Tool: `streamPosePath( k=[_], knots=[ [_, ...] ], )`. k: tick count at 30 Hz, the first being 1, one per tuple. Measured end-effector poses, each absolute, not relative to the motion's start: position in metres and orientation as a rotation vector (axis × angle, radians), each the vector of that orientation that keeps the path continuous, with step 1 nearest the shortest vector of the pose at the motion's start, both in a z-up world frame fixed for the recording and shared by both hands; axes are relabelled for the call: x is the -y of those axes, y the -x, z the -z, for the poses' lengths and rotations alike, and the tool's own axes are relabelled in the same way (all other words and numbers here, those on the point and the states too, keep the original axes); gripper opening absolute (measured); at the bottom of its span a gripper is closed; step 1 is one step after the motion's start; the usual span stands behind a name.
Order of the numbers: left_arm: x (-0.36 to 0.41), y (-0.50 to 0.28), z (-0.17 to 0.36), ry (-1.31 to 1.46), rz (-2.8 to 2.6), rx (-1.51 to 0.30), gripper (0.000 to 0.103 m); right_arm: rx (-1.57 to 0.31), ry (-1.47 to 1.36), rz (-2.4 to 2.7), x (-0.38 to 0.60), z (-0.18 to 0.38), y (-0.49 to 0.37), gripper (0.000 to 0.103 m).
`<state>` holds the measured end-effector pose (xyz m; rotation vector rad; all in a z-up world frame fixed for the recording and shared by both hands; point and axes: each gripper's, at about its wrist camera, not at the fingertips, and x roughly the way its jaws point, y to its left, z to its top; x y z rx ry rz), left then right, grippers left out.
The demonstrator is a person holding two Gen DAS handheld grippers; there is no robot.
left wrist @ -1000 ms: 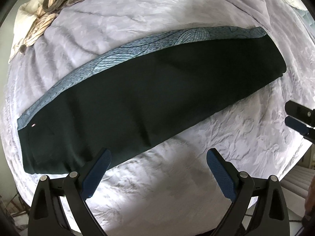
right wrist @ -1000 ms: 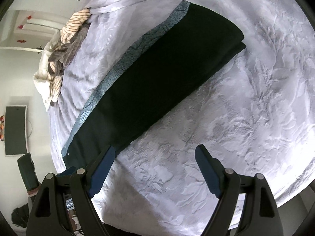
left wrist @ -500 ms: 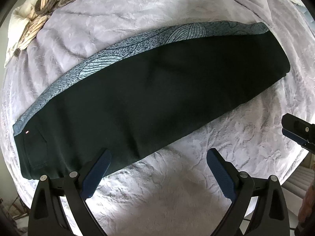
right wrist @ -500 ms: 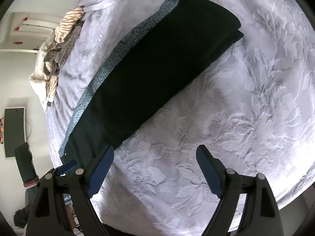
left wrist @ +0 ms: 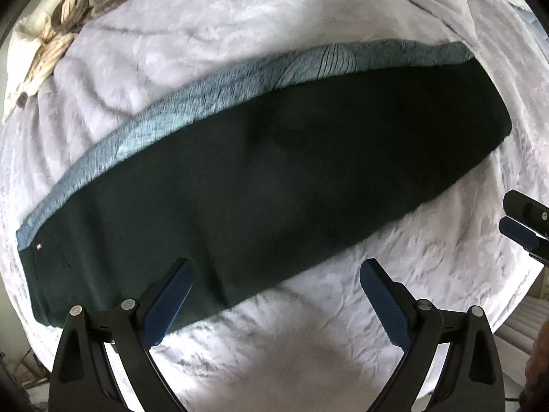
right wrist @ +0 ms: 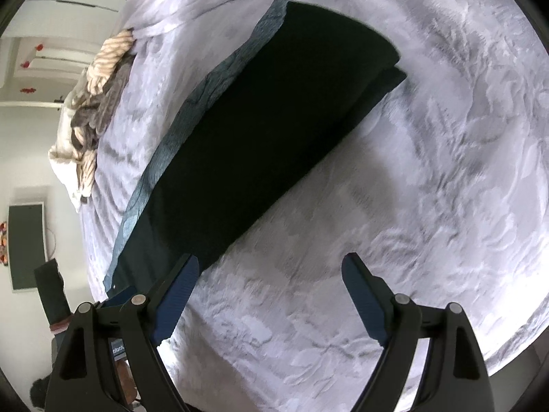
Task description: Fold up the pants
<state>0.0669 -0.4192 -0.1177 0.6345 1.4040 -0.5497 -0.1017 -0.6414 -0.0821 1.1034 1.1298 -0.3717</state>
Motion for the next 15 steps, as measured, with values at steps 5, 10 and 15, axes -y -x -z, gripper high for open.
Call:
streamPosePath(
  k=[5,10,15],
  knots=[
    [0.448,-0.078,0.119,-0.598,0.573,-1.366,0.098,-1.047,-1.164,0.433,0.668,0.086,0.109,0.088],
    [0.472,-0.083,0.128,-0.594,0.577,-1.345,0.098,-0.965,-1.217,0.468,0.691,0.09,0.112,0.088],
    [0.481,-0.087,0.142,-0.598,0.567,-1.346,0.098,-0.895,-1.291,0.485,0.709,0.102,0.115,0.088]
  ],
)
